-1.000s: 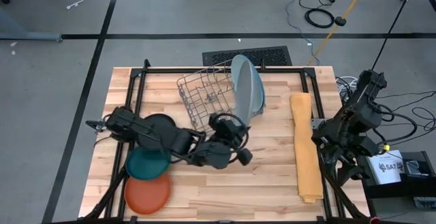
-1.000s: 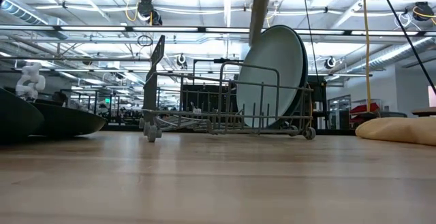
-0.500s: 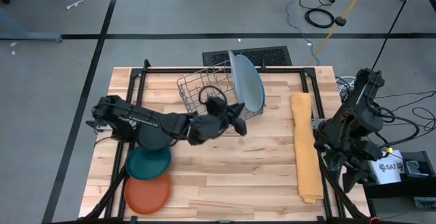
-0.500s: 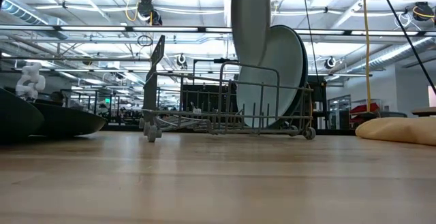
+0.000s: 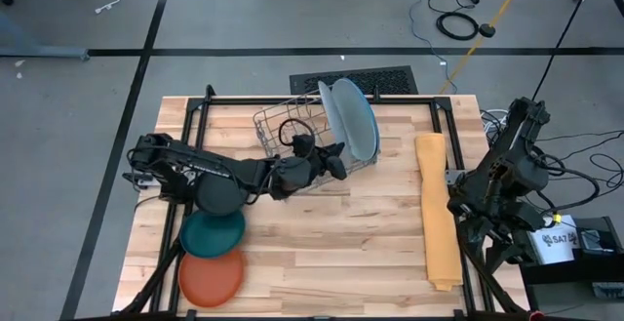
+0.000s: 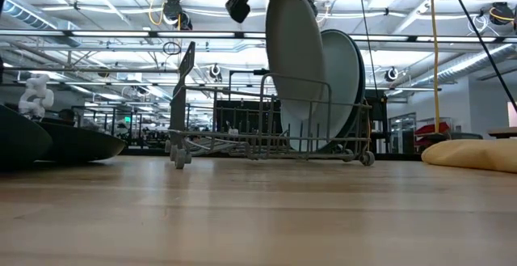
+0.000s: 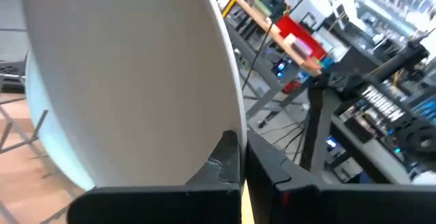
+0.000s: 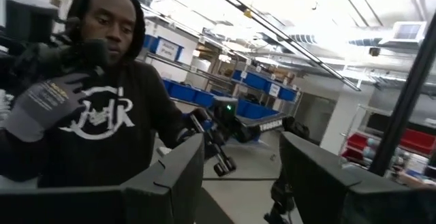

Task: Sort dishes
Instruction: Put the gray plate into the dish rack

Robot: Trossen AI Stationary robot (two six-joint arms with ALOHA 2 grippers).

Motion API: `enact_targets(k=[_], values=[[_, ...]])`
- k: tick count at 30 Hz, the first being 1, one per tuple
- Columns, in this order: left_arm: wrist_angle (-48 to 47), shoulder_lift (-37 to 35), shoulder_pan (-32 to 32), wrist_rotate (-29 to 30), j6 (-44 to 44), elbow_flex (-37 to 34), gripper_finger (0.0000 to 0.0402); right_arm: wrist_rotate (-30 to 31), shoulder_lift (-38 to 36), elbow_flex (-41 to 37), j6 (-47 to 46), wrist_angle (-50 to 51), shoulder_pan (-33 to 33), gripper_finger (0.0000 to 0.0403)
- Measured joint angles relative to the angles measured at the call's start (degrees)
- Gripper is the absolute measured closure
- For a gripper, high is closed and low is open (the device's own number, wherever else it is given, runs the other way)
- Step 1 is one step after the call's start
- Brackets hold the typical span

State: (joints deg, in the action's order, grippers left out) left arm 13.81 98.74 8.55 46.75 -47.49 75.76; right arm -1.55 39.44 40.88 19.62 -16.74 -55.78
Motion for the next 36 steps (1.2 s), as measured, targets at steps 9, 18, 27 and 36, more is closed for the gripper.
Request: enact_targets(k=[9,18,27,36], values=[[-1.2,-0.5,1.0,3.2,-1.5,-0.5,0.0401,0.4,-0.1,0.0,1.2,0.4,0.0,0.0218],[-2.1,0.2,-1.6,3.5,-3.2,-1.2,0.0401,0.5,-0.2,0.0,1.2,0.4,0.0,0.0218],[2.1,4.7,-3.7,0.5,-5.6,-1.2,0.0401,2.1,-0.2,0.0,0.8,0.3,0.0,0.0218],[11.1,4.4,-3.5,-2.1,-1.5,-1.2,0.0401,2.0,-0.2,0.0,0.6,0.4,0.0,0.0218]])
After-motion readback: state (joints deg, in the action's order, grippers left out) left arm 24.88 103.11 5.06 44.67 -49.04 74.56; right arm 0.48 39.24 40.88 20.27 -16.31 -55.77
